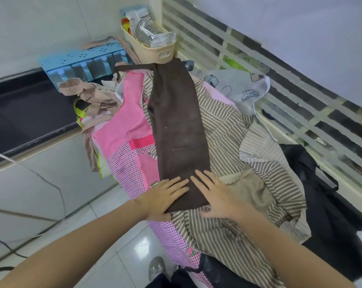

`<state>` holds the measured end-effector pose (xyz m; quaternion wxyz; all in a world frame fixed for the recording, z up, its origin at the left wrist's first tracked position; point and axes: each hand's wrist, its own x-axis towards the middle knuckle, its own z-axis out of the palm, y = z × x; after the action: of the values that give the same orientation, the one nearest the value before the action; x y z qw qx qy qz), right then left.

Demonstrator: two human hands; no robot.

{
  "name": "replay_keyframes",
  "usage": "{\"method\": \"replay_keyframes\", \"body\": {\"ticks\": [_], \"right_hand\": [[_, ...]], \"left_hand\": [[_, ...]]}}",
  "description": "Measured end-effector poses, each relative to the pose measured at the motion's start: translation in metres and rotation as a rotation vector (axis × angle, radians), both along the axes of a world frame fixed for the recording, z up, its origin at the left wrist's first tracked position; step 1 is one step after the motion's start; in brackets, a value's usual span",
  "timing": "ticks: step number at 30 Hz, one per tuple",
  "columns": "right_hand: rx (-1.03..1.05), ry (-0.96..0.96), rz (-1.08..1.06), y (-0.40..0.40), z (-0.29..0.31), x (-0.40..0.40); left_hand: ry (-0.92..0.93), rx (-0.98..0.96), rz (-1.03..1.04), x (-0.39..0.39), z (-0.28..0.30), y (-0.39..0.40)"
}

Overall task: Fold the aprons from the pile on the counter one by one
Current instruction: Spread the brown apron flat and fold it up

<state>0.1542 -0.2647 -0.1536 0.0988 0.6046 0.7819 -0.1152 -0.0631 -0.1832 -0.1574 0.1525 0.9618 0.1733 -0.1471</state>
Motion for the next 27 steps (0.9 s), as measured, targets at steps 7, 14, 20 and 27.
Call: {"method": "replay_keyframes", "body": {"ticks": [7,14,20,27], "right_hand": [[-0.208,0.516,-0.45,0.017,0.037,0.009],[-0.076,0.954,-0.958,0.036,0.043,0.001],[0.248,0.371,-0.897,0.045,0.021,-0.039],[0.223,0.121,-0.743,0.038,0.014,-0.042]], "left_hand": [[-0.437,-0.578,0.842,-0.019,0.008,0.015],[-0.531,-0.472,1.135,-0.003,0.015,0.021],[-0.528,-0.164,1.215,0.005,0.011,0.006],[-0.549,0.101,0.938,-0.016,0.007,-0.003]]}}
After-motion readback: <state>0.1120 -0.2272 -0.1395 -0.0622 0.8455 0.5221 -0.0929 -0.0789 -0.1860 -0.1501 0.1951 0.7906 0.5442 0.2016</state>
